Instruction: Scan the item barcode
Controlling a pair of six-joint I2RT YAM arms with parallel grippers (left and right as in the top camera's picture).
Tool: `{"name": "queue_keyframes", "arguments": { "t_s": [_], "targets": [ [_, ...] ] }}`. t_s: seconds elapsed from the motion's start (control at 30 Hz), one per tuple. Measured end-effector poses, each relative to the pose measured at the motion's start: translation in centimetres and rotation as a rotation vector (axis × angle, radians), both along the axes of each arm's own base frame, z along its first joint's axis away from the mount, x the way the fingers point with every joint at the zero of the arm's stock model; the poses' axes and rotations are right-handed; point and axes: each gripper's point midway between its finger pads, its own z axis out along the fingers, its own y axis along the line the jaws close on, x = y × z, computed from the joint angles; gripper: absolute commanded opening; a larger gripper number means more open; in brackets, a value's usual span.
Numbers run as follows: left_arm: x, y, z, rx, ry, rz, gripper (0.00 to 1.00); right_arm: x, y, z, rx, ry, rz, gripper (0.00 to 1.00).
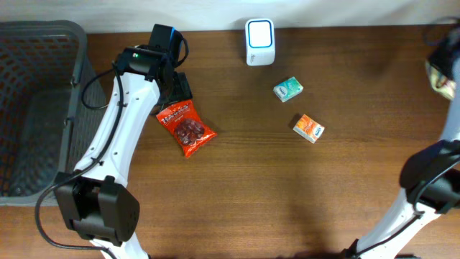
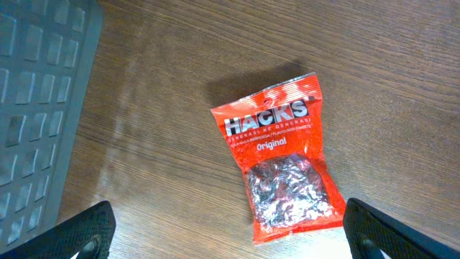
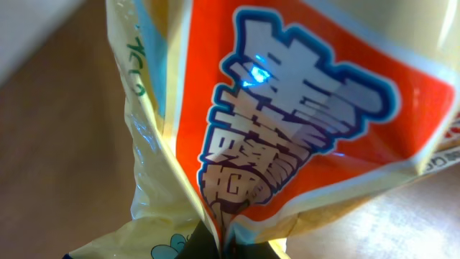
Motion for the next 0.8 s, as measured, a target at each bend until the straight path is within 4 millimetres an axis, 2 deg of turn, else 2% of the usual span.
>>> {"name": "queue_keyframes", "arguments": {
  "t_s": [0.07, 0.1, 0.13, 0.17, 0.2, 0.23, 0.3, 0.43, 0.53, 0.57, 0.6, 0.63, 0.67, 0.7, 0.73, 0.77, 0.8],
  "targets": [
    [0.0, -0.2, 0.0, -0.009, 0.003, -0.002, 0.99, -2.1, -3.4, -2.4, 0.04, 0.036, -0.073, 0.04],
    [-0.1, -0.4, -0.1, -0.023, 0.006, -0.006, 0.99, -3.8, -6.0, -4.5, 0.088, 0.048, -0.126, 0.08],
    [-0.1, -0.6, -0.1, -0.032, 0.008, -0.009, 0.99, -4.2, -6.6, -5.0, 0.101, 0.051, -0.138, 0.21],
    [-0.1, -0.7, -0.2, -0.038, 0.008, -0.01, 0.99, -5.0, -7.7, -5.9, 0.117, 0.058, -0.161, 0.42],
    [-0.1, -0.8, -0.2, -0.043, 0.008, -0.012, 0.99, -5.5, -8.5, -6.6, 0.13, 0.054, -0.181, 0.75],
    [-0.1, -0.8, -0.2, -0.048, 0.009, -0.014, 0.99, -6.0, -9.4, -7.2, 0.139, 0.052, -0.2, 0.9],
    [-0.1, -0.9, -0.2, -0.053, 0.01, -0.015, 0.99, -6.6, -10.3, -7.5, 0.145, 0.048, -0.216, 0.98],
    [0.0, -1.0, -0.2, -0.054, 0.008, -0.015, 0.99, -6.4, -10.2, -7.4, 0.157, 0.03, -0.208, 0.99],
    [-0.1, -1.4, -0.3, -0.073, 0.017, -0.041, 1.0, -4.7, -8.0, -5.4, 0.254, -0.081, -0.132, 0.99],
    [-0.2, -1.7, -0.3, -0.085, 0.023, -0.061, 0.99, -3.9, -6.6, -3.6, 0.301, -0.15, -0.083, 0.99],
    [-0.3, -2.1, -0.4, -0.101, 0.031, -0.084, 0.99, -2.3, -4.3, -0.3, 0.379, -0.276, 0.014, 0.99],
    [-0.3, -2.4, -0.4, -0.111, 0.036, -0.103, 1.0, -1.8, -2.4, 4.3, 0.385, -0.381, 0.089, 0.99],
    [-0.4, -2.7, -0.5, -0.129, 0.041, -0.114, 0.99, -1.2, -0.3, 7.1, 0.426, -0.463, 0.172, 0.99],
    [-0.4, -2.8, -0.5, -0.135, 0.042, -0.12, 0.99, -0.7, 2.7, 10.1, 0.468, -0.531, 0.269, 0.99],
    [-0.3, -3.0, -0.4, -0.146, 0.039, -0.127, 0.99, -0.1, 6.3, 12.0, 0.525, -0.564, 0.364, 0.99],
    [-0.3, -3.1, -0.4, -0.149, 0.038, -0.13, 0.99, 0.3, 9.1, 12.1, 0.568, -0.544, 0.424, 0.98],
    [-0.3, -3.2, -0.5, -0.151, 0.04, -0.131, 0.99, 0.7, 12.2, 11.4, 0.614, -0.496, 0.476, 0.99]
  ]
}}
